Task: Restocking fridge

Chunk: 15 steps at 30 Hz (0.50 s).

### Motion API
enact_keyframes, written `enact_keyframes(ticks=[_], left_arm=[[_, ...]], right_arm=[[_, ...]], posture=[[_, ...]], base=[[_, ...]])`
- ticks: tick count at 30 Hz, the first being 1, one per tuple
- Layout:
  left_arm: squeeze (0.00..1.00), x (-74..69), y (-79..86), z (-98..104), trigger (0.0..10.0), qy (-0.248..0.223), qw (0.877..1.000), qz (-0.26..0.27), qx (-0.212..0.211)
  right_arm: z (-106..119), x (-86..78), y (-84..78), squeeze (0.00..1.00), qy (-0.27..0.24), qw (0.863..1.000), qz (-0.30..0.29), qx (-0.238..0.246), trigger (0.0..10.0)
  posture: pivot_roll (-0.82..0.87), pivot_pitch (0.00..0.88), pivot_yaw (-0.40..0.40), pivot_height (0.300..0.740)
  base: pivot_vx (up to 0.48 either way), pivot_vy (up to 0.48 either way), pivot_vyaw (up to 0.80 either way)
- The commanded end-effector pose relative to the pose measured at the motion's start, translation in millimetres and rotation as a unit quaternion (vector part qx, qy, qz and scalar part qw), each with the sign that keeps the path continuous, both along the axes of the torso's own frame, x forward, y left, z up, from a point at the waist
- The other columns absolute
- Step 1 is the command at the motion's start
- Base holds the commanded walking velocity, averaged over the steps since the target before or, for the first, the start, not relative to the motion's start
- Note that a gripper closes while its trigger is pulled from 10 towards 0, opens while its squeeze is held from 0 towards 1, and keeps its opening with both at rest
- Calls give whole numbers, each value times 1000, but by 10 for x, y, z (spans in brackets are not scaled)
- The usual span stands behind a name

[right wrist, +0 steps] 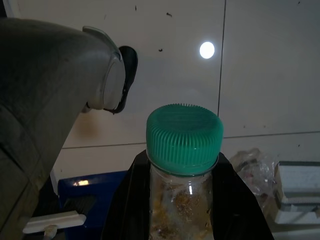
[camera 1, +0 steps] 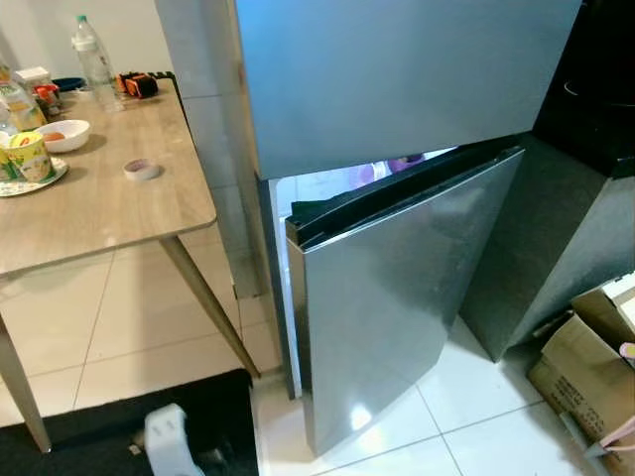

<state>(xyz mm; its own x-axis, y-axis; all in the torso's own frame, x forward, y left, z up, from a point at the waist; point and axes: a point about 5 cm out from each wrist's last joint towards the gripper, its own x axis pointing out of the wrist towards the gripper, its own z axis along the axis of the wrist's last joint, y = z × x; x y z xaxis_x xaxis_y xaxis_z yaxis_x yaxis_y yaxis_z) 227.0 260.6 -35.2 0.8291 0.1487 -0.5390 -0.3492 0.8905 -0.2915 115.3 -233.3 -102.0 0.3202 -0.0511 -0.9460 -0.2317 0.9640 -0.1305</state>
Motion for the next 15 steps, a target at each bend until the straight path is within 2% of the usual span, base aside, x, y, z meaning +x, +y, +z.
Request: enact_keyframes(ticks=[1,2,4,5,6,7,8,9,10,11,12,15], left_arm=[[0,46,95,76,10000,-22,999,23,3],[0,179,172,218,10000,-64,997,37,-10],[0,334,230,383,10000,-108,993,45,-28],[0,448,224,498,3882,-141,989,33,-42],[0,571,206,631,0,-179,982,15,-57],[0,639,182,703,0,-197,978,2,-65],[0,639,182,703,0,-197,978,2,-65],[0,799,108,871,0,-236,968,-28,-80],[0,870,65,952,0,-255,962,-42,-89],[0,870,65,952,0,-255,962,-42,-89],[0,969,-3,1066,0,-279,953,-62,-100],[0,1063,-99,1170,0,-300,943,-85,-115]], right_arm=[[-10,-36,-3,0,4,1000,-6,1,10000],[-16,-55,1,0,6,1000,-6,2,10000],[-27,-96,7,0,9,1000,-7,3,10000],[-35,-127,9,0,12,1000,-8,4,10000],[-45,-163,10,0,15,1000,-9,4,10000],[-49,-179,10,0,17,1000,-9,4,10000],[-49,-179,10,0,17,1000,-9,4,10000],[-53,-195,13,0,19,1000,-9,5,10000],[-55,-201,15,0,20,1000,-9,5,10000],[-55,-201,15,0,20,1000,-9,5,10000],[-57,-211,17,0,21,1000,-10,5,10000],[-59,-220,17,0,22,1000,-10,6,10000]], posture=[[-94,0,10,734],[-97,0,11,734],[-99,0,16,734],[-99,5,18,734],[-99,10,20,734],[-99,10,20,734],[-99,10,20,734],[-99,17,21,734],[-101,21,23,734],[-101,21,23,734],[-103,22,24,734],[-104,25,23,734]], base=[[0,0,0],[0,0,0],[0,0,0],[0,0,0],[0,0,0],[0,0,0],[0,0,0],[0,0,0],[0,0,0],[0,0,0],[0,0,0],[0,0,0]])
